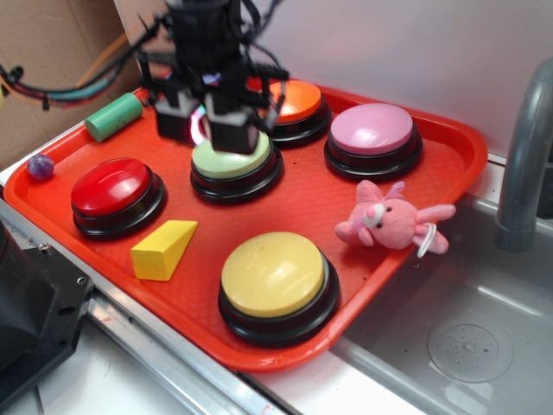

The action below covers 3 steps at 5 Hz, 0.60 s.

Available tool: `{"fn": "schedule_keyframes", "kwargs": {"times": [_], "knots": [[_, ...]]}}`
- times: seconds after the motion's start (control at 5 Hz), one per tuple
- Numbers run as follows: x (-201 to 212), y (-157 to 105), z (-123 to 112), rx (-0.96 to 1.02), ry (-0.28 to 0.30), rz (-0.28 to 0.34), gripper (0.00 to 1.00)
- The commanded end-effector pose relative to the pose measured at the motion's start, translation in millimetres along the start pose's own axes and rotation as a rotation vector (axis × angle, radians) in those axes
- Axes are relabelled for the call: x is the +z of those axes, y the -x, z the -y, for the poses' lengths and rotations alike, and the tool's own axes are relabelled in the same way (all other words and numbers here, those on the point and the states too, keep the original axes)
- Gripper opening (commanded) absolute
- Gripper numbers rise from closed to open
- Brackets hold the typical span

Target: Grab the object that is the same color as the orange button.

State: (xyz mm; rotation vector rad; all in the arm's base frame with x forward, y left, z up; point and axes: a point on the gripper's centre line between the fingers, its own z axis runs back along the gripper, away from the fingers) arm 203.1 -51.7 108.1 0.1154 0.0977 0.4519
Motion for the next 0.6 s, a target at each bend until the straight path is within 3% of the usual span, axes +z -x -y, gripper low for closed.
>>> {"fn": "schedule_keyframes", "kwargs": {"times": [0.0, 0.2, 0.4], "knots": [[62.3, 2.9, -51.9, -0.101, -0.028, 0.114, 0.0], [71.4, 4.0, -67.5, -0.102, -0.012, 0.145, 0.0], [64.9, -4.8, -82.5, -0.015, 0.026, 0.111, 0.0]]}}
